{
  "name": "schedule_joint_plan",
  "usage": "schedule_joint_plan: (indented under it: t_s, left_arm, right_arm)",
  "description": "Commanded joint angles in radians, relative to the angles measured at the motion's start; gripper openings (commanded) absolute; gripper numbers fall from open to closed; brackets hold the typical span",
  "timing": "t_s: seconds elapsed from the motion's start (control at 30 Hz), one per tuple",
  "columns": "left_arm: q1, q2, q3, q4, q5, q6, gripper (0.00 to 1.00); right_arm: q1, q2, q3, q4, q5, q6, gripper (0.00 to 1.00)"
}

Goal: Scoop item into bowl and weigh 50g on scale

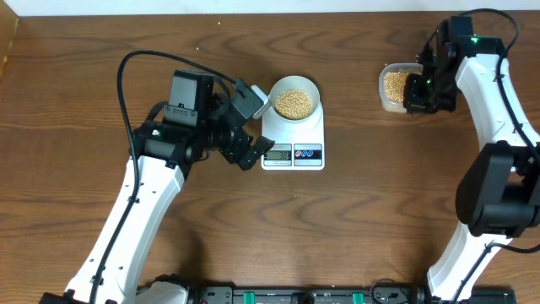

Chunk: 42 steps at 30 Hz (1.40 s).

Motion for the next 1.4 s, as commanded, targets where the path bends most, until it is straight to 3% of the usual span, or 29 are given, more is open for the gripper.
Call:
schedule_joint_plan:
  t_s: [0.0,1.37]
  left_arm:
    - [-0.001,0.0,-0.005,0.0,0.013,0.006,0.98]
    - [-0.001,0.001,-0.005,0.0,0.013,0.006,0.98]
  right_arm:
    - [-0.009,0.012,0.003,0.003,-0.072,-0.048,0.01]
    - [-0.079,0.012,-0.061,0.054,-0.189,-0.09,0.01]
